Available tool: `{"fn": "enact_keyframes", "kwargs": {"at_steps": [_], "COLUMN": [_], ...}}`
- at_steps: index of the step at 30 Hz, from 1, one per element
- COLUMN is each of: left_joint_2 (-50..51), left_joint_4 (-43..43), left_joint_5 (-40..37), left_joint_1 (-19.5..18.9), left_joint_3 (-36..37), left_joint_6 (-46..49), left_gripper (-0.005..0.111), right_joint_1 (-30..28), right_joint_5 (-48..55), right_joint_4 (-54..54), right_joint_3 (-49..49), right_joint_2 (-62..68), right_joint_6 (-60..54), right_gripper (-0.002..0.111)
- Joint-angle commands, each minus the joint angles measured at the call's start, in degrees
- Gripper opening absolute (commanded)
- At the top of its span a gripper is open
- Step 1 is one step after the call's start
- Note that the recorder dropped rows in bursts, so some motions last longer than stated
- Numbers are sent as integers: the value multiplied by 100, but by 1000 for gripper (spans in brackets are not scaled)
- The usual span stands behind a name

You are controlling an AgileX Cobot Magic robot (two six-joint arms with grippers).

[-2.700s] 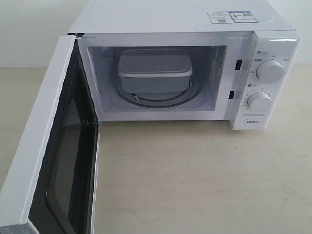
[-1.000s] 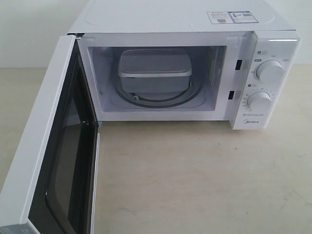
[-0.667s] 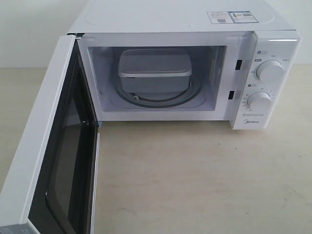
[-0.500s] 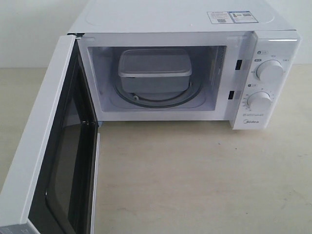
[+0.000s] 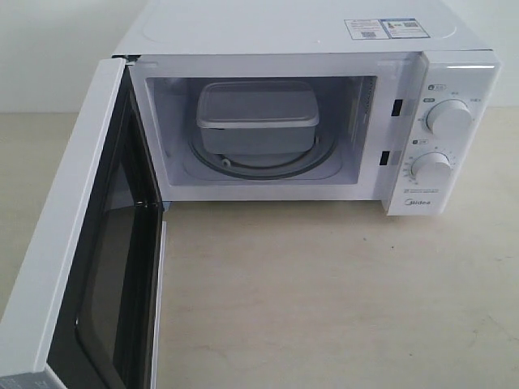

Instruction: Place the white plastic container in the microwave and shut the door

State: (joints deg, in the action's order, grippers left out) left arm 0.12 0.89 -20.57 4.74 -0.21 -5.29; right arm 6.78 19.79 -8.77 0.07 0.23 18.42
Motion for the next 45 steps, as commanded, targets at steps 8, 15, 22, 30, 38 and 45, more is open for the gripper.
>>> {"fn": "enact_keyframes", "kwargs": {"at_steps": [8, 15, 22, 30, 38, 45], "left_joint_2": [-12, -12, -12, -12, -12, -12], "left_joint_4": [-35, -35, -267, -265, -214, -180], "left_joint_5": [-1, -1, 44, 96, -793, -1582], "left_joint_1": [-12, -12, -12, -12, -12, -12], "left_joint_3": [21, 21, 21, -330, -2521, -4364], "left_joint_6": [-27, -27, 71, -320, -1101, -1019], "left_gripper": [4, 4, 4, 4, 4, 4], "right_joint_1": [9, 9, 9, 9, 9, 9], "right_joint_5": [-26, -26, -26, 0, 0, 0], "right_joint_4": [-23, -23, -23, -23, -23, -23], "right_joint_3": [-7, -7, -7, -7, -7, -7], "right_joint_2": [-23, -23, -23, -23, -23, -23], "right_joint_6": [-3, -3, -3, -3, -3, -3], "right_gripper": [0, 0, 0, 0, 0, 0]}}
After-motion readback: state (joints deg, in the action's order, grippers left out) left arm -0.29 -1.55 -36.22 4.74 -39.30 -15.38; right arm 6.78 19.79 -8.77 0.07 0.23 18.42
